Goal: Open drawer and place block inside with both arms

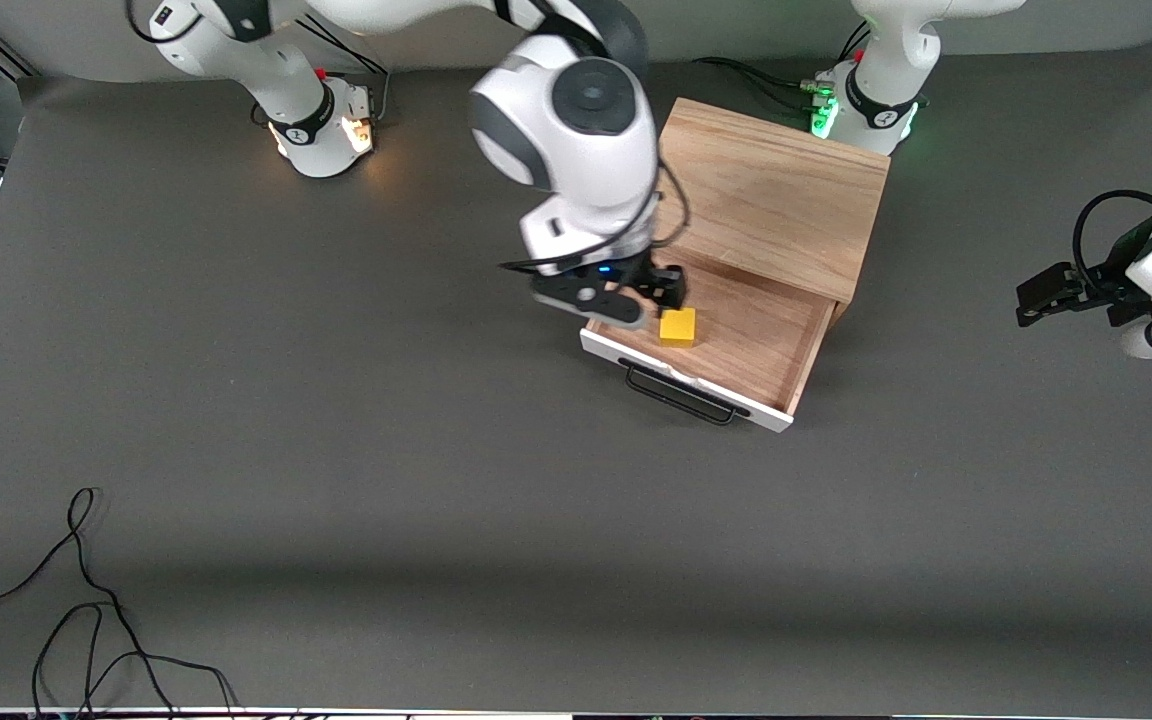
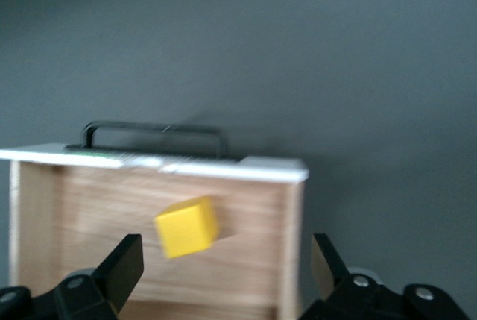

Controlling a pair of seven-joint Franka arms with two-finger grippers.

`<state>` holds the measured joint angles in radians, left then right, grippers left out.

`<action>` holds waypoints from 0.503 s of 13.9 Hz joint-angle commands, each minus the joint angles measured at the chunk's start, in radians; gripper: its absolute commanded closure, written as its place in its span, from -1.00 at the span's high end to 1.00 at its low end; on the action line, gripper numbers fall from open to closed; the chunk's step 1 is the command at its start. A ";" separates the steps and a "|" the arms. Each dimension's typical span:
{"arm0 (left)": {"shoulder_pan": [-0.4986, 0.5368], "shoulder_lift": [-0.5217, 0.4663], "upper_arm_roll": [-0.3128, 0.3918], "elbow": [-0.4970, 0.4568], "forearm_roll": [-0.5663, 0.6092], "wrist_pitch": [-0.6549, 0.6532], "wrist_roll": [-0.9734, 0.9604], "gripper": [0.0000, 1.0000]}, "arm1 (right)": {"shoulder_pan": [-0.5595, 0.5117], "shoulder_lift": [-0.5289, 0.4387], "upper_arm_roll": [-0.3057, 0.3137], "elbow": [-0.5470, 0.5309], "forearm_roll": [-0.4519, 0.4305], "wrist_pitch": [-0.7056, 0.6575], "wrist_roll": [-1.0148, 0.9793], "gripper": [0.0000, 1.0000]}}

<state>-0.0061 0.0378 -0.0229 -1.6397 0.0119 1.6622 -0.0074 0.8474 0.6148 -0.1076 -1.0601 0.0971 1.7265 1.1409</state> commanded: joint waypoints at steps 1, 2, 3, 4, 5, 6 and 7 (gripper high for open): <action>-0.011 -0.030 0.004 -0.026 0.016 0.002 0.015 1.00 | -0.121 -0.183 0.008 -0.185 -0.008 -0.043 -0.163 1.00; -0.011 -0.029 0.004 -0.026 0.014 0.001 0.015 1.00 | -0.172 -0.226 0.008 -0.211 -0.008 -0.067 -0.261 1.00; -0.011 -0.027 0.004 -0.025 0.014 -0.001 0.015 1.00 | -0.220 -0.263 0.008 -0.237 -0.008 -0.086 -0.341 1.00; -0.011 -0.027 0.004 -0.022 0.014 -0.013 0.015 1.00 | -0.270 -0.309 0.008 -0.271 -0.008 -0.091 -0.424 1.00; -0.011 -0.024 0.004 -0.014 0.013 -0.019 0.014 1.00 | -0.321 -0.363 0.006 -0.318 -0.008 -0.090 -0.500 1.00; -0.009 -0.021 0.004 -0.011 0.013 -0.021 0.014 1.00 | -0.379 -0.410 0.006 -0.365 -0.008 -0.087 -0.585 1.00; -0.009 -0.021 0.006 -0.009 0.008 -0.019 0.014 1.00 | -0.430 -0.455 0.005 -0.407 -0.008 -0.085 -0.658 1.00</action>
<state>-0.0069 0.0378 -0.0238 -1.6402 0.0140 1.6558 -0.0062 0.4944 0.2948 -0.1148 -1.3109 0.0955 1.6245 0.6144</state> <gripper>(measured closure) 0.000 0.000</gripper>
